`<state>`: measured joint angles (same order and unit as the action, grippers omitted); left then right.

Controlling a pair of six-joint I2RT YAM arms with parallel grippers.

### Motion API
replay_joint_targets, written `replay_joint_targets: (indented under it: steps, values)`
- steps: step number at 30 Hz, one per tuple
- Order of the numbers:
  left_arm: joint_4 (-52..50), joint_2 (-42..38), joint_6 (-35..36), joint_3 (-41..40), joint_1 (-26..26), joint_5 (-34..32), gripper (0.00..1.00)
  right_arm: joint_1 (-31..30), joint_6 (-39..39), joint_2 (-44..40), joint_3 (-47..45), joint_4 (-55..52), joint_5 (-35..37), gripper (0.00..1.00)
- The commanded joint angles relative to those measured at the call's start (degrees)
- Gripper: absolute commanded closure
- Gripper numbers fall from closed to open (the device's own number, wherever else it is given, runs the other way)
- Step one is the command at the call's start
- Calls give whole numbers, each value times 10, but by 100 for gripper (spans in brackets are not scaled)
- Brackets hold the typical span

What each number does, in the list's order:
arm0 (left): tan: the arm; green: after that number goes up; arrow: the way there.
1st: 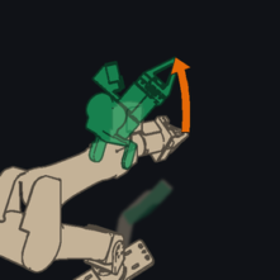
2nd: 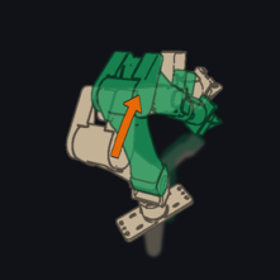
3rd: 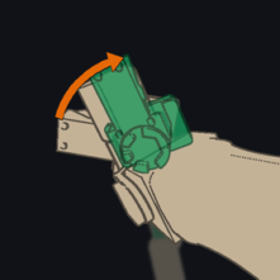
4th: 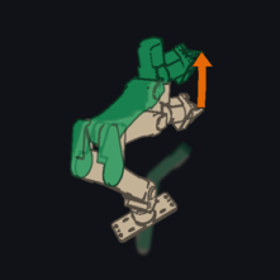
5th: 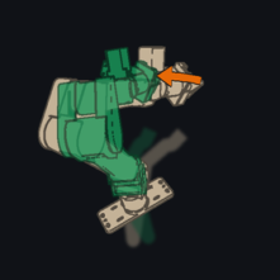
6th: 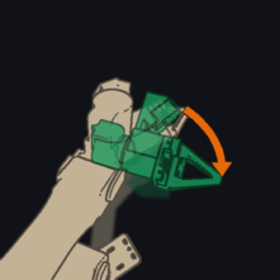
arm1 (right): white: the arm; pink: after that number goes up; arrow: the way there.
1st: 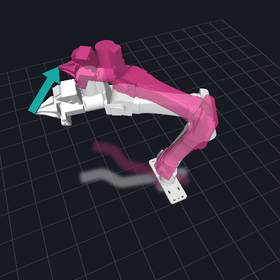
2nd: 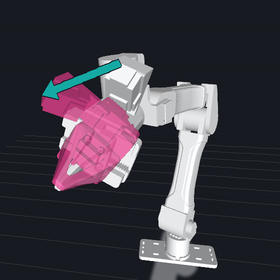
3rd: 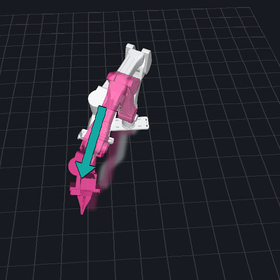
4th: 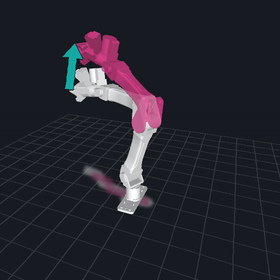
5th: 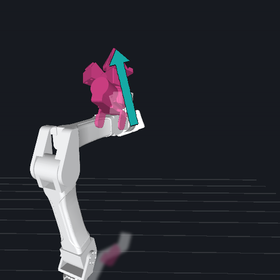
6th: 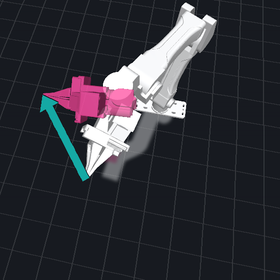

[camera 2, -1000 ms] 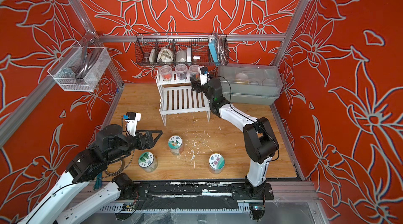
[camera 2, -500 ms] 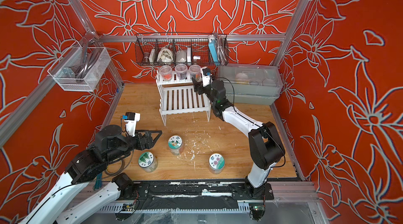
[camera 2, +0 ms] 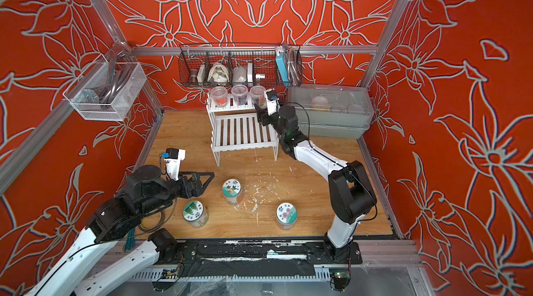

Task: Place the seed container on the shelf
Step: Place the seed jar on the shelf.

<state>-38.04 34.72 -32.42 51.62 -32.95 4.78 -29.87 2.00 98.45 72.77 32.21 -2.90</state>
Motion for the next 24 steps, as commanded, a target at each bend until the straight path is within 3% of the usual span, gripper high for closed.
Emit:
replay_joint_targets:
  steps: [1, 19, 24]
  values:
    - [10, 1, 1, -1, 4, 0, 3, 5, -8, 11, 22, -6, -4, 25]
    - [7, -3, 2, 2, 4, -3, 3, 15, 2, 50, 82, -54, -2, 25]
    - [9, -2, 0, -3, 4, -2, 3, 15, 7, 37, 61, -41, -15, 25]
